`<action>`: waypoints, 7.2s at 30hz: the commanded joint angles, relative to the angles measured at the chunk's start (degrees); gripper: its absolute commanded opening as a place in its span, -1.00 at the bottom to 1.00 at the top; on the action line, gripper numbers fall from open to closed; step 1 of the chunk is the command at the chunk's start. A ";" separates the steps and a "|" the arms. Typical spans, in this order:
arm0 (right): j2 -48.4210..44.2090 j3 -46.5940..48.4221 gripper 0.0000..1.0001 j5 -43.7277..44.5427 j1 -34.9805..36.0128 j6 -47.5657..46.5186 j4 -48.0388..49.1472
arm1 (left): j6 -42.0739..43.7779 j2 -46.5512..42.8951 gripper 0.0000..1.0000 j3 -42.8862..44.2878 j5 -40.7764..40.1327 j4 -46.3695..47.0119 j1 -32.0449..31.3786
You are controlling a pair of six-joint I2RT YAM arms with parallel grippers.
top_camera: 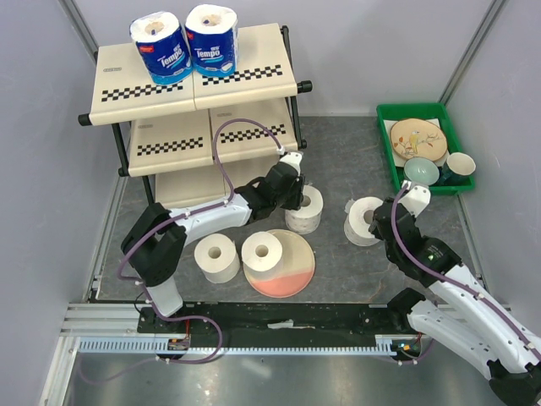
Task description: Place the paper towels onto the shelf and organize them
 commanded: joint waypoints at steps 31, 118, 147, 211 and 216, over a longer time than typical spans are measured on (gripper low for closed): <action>10.07 16.74 -0.51 -17.55 -0.18 -15.81 16.02 | 3.78 -52.93 -0.53 -8.83 -18.60 -11.63 -0.73; 71.26 78.28 -0.42 -8.94 16.43 -30.23 31.94 | 6.68 -36.25 -0.41 2.68 6.60 0.93 44.18; 72.32 76.96 -0.07 -10.26 15.91 -29.35 33.08 | 5.45 -33.52 0.05 1.62 10.91 1.37 44.27; 61.41 48.65 0.49 1.95 13.71 -26.53 55.41 | 1.67 -49.61 0.56 -26.06 -10.18 26.85 44.71; 64.84 51.73 0.50 4.41 13.62 -27.59 54.26 | 1.94 -45.92 0.56 -26.67 -12.11 28.52 44.71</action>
